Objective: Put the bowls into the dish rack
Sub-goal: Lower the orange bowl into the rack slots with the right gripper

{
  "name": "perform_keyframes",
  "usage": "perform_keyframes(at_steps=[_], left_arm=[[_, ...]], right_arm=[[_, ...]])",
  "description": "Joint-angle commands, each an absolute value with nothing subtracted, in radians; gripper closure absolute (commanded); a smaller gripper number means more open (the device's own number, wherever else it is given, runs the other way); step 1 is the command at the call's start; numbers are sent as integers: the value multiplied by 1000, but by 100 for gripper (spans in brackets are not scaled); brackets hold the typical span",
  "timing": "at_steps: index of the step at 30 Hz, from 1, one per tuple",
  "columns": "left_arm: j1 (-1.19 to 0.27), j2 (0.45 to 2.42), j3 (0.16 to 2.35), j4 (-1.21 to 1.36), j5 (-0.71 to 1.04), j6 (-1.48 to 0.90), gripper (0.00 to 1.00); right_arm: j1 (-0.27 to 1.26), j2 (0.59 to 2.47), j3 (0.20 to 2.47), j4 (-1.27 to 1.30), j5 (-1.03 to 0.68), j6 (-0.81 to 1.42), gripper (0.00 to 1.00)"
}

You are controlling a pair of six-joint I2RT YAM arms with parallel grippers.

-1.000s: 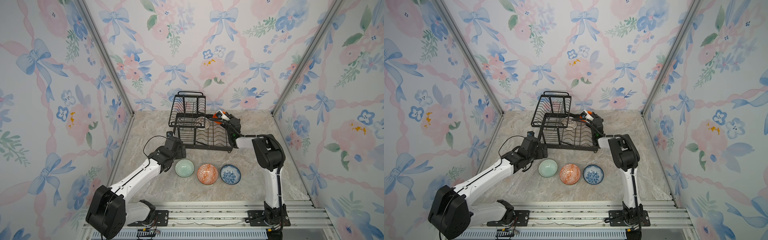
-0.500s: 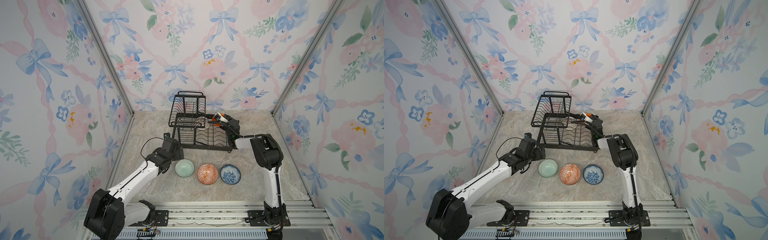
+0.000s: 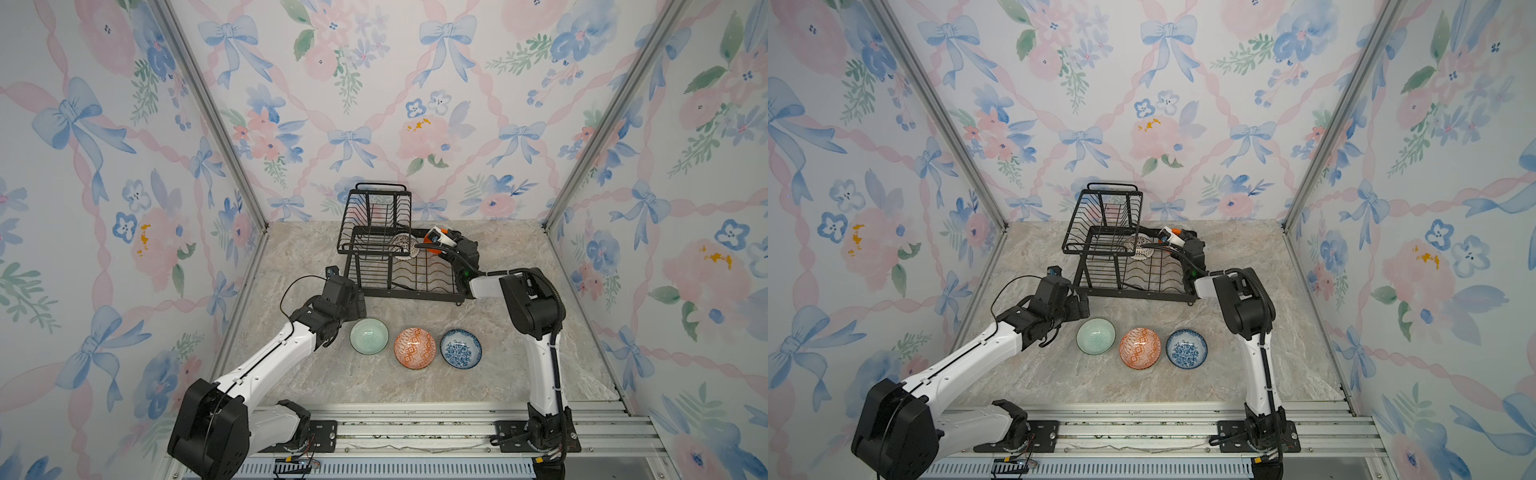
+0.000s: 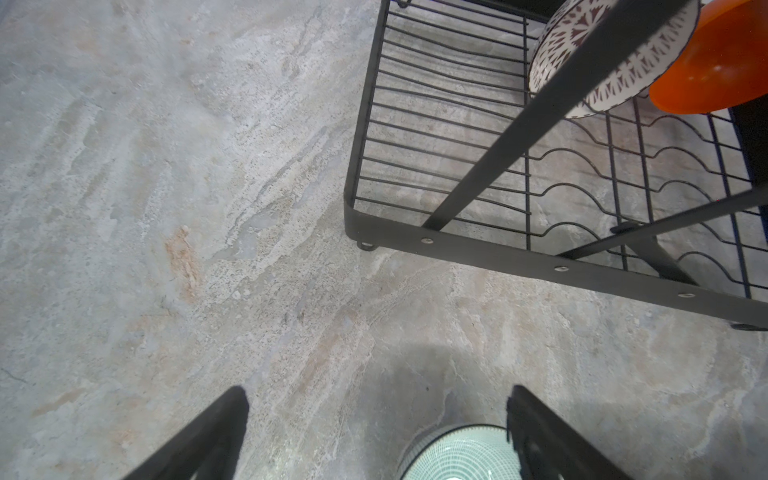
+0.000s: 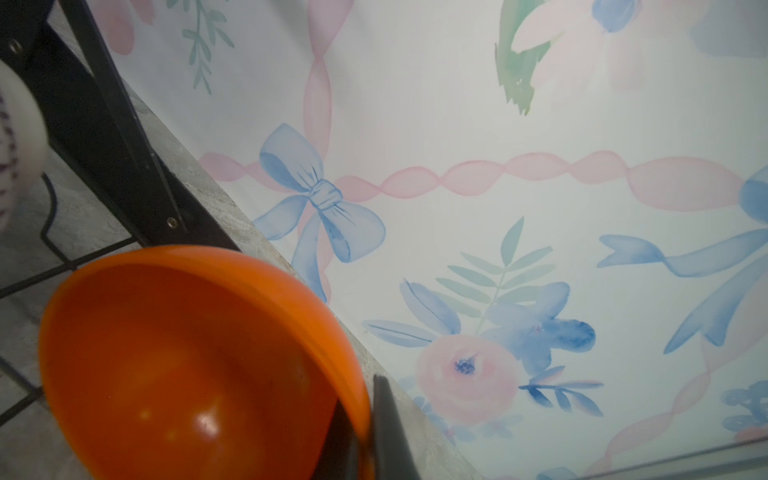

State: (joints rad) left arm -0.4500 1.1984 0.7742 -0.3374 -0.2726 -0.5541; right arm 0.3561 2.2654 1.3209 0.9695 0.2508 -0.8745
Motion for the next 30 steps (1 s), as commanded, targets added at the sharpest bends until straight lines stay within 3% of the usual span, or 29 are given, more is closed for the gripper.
perform_keyframes(at_steps=[1, 30], left_arm=[[-443, 1198, 764, -329, -264, -545, 2], [-439, 1143, 712, -328, -244, -557, 2]], right_arm=[[371, 2276, 1306, 1008, 236, -852, 100], [382, 2207, 1252, 1005, 239, -833, 100]])
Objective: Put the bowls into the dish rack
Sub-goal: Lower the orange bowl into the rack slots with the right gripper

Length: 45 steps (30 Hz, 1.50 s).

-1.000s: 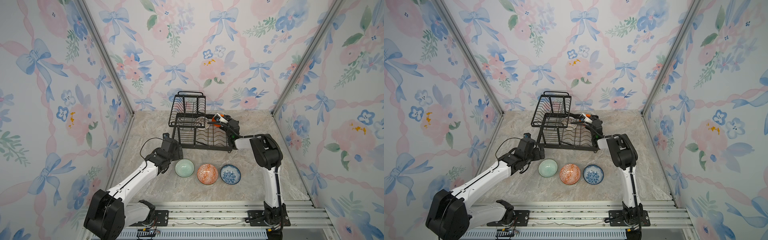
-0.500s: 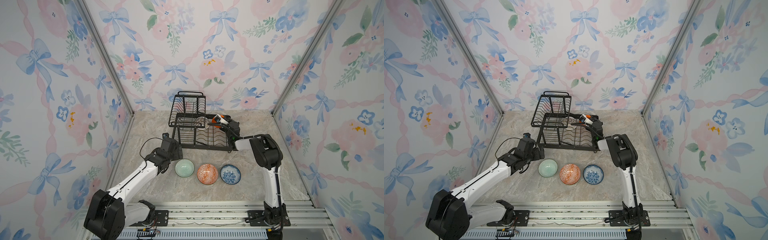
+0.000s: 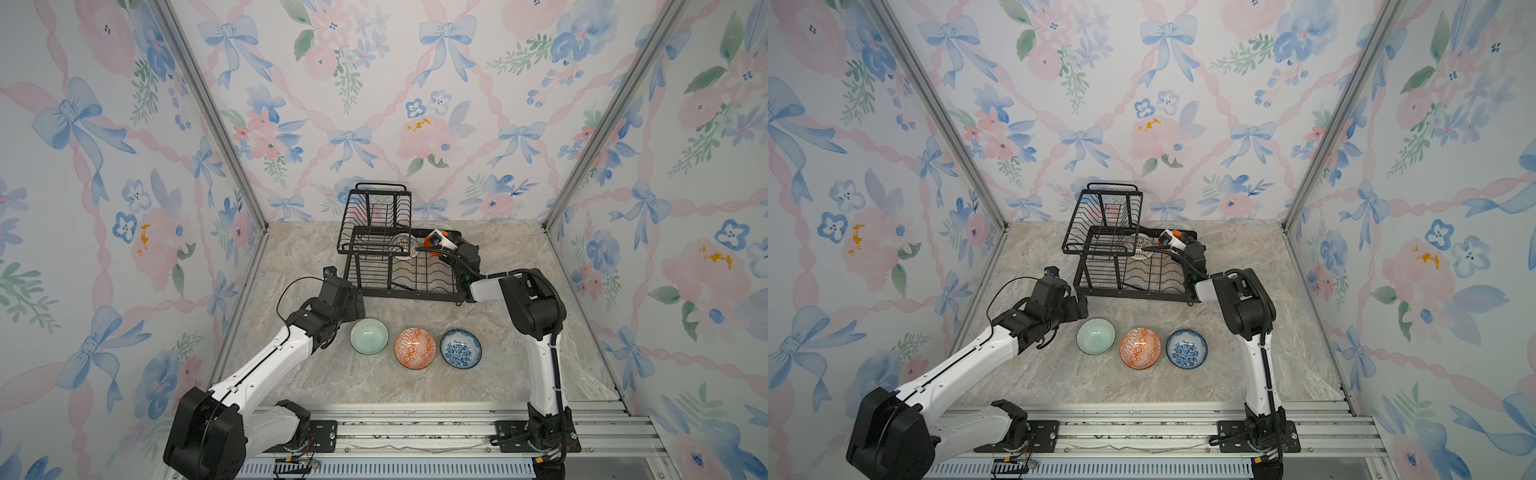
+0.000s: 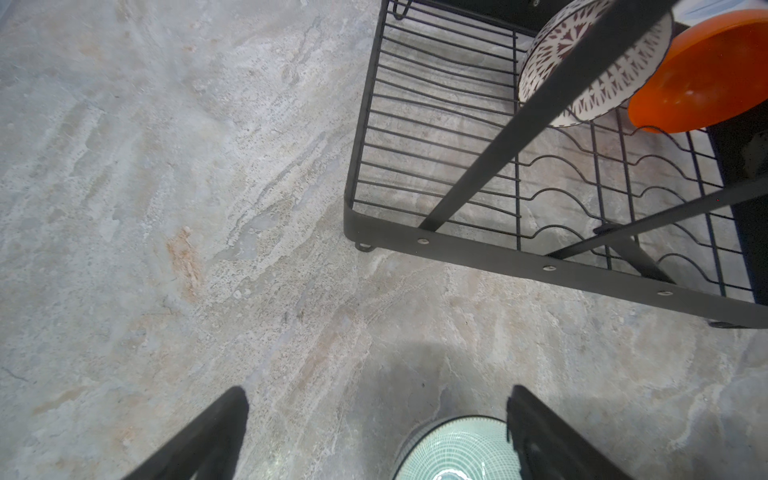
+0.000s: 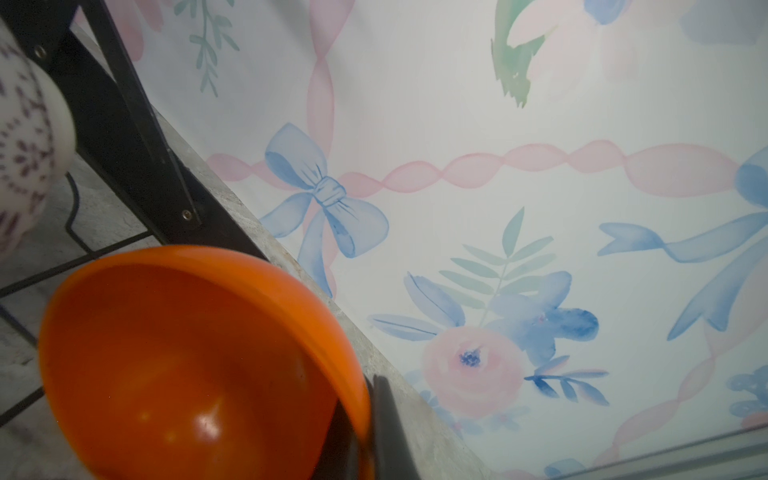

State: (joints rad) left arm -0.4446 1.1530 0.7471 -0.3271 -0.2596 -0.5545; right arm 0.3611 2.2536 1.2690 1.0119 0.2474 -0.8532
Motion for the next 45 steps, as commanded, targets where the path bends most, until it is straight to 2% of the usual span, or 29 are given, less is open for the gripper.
perform_keyframes(at_steps=[1, 30, 37, 45], left_arm=[[-439, 1145, 713, -328, -243, -558, 2], [-439, 1153, 700, -328, -233, -555, 2], [-439, 1148, 697, -329, -231, -560, 2], [-439, 1137, 691, -328, -229, -563, 2]], right_arm=[[383, 2204, 1251, 1002, 239, -833, 100], [370, 2179, 1211, 997, 265, -827, 97], [370, 2174, 1207, 994, 265, -821, 95], [370, 2165, 1207, 992, 260, -822, 88]])
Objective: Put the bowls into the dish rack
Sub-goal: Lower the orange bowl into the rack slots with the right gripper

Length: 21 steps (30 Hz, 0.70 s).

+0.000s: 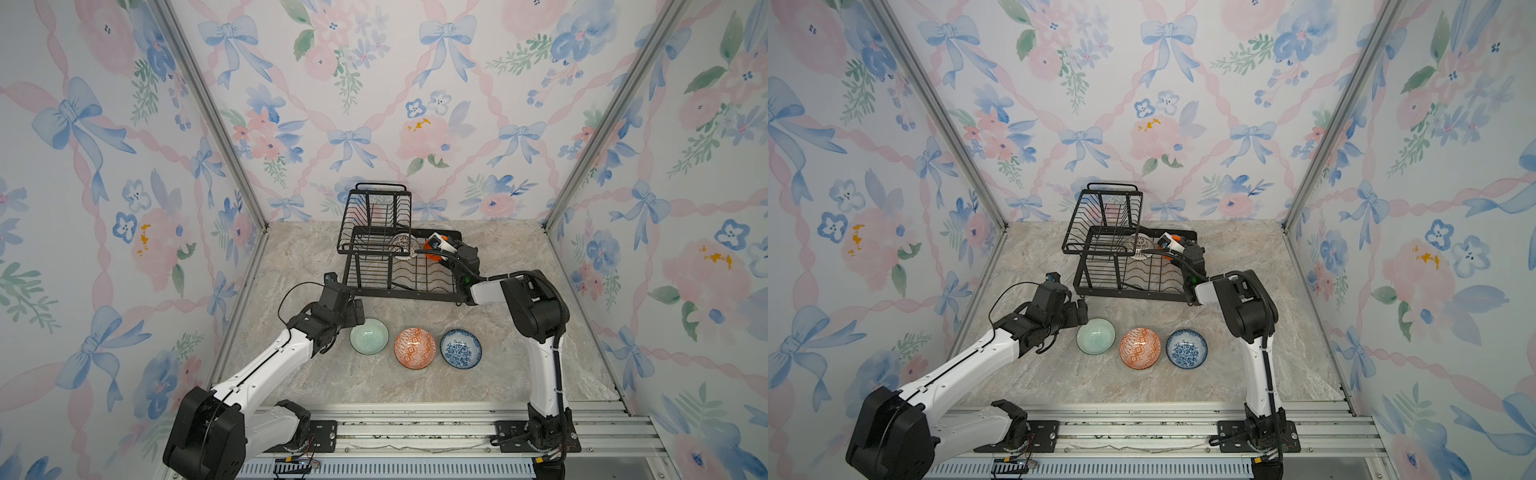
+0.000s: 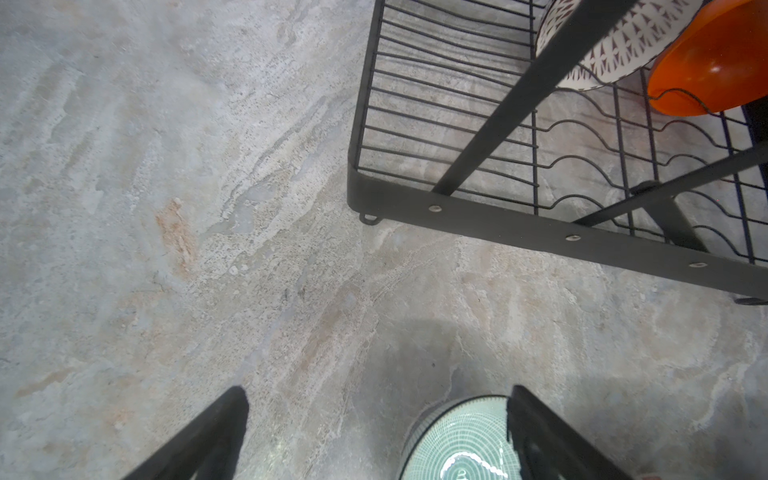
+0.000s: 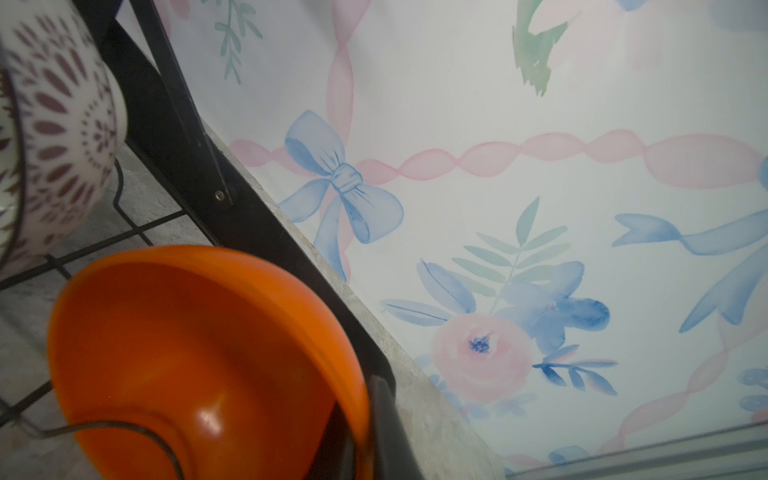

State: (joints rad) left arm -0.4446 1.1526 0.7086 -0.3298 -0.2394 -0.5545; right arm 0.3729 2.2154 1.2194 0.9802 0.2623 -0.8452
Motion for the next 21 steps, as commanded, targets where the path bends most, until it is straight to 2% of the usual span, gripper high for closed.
perform_keyframes(at_steps=[1, 12, 15, 21], left_arm=[[-439, 1137, 689, -328, -227, -564, 2], [-439, 1114, 678, -328, -227, -567, 2], [-439, 1106, 676, -329, -226, -568, 2], [-437, 1089, 669, -330, -233, -565, 2]], right_arm=[[370, 2163, 1206, 991, 259, -822, 87], [370, 2141, 1198, 980, 255, -819, 79], [370, 2133, 1197, 973, 250, -816, 69], [368, 2117, 1184, 978, 244, -808, 33]])
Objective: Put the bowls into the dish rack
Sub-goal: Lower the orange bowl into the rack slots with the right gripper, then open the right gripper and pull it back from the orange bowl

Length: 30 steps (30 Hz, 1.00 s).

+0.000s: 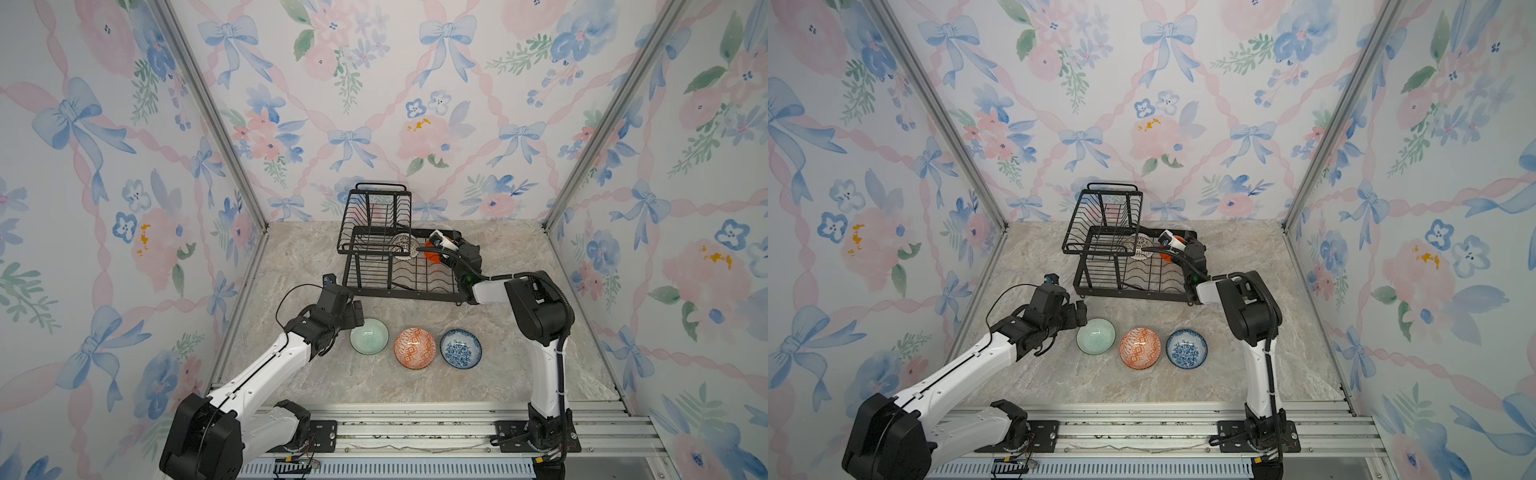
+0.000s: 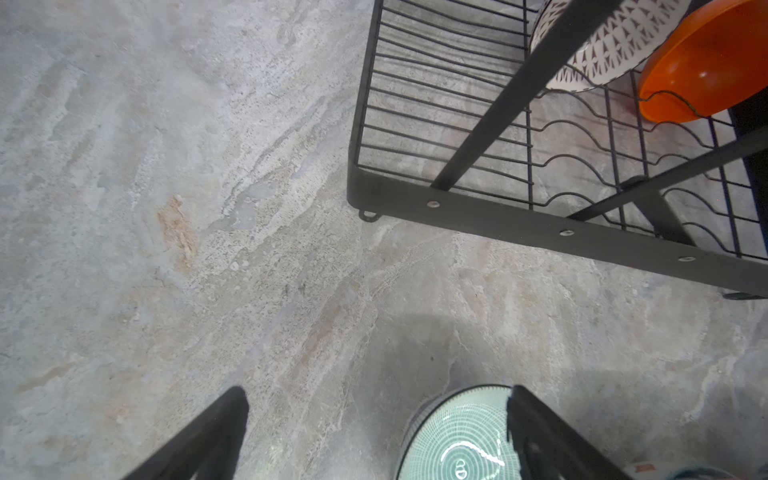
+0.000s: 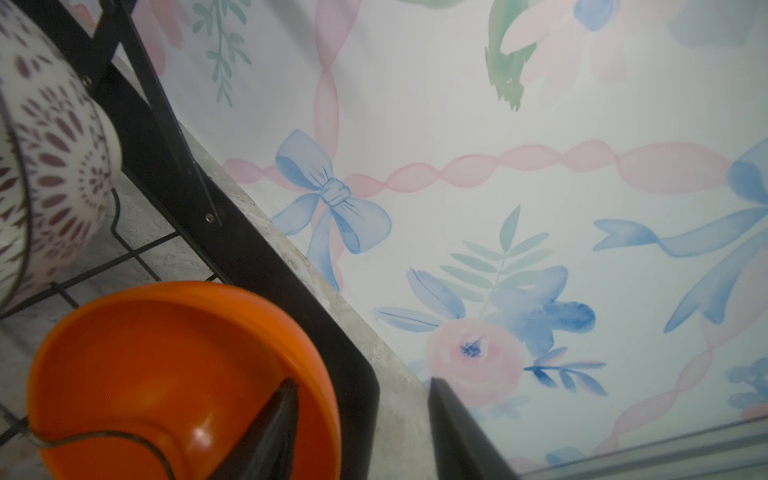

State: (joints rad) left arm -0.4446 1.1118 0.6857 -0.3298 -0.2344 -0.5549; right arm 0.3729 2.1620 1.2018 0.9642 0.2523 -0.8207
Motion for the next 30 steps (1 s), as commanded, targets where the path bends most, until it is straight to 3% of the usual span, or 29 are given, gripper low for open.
perform_keyframes(at_steps=[1, 4, 6, 30], left_arm=[[-437, 1088, 669, -330, -232, -566, 2], [-438, 1083, 669, -330, -231, -565, 2], [-437, 1083, 669, -330, -230, -565, 2], [-437, 1076, 666, -331, -199, -545, 2]], right_arm=[[367, 2114, 1183, 976, 241, -805, 28], [365, 2108, 1177, 981, 239, -798, 8], [365, 2103, 1173, 983, 239, -795, 1], [392, 1910, 1049, 915, 268, -722, 3]])
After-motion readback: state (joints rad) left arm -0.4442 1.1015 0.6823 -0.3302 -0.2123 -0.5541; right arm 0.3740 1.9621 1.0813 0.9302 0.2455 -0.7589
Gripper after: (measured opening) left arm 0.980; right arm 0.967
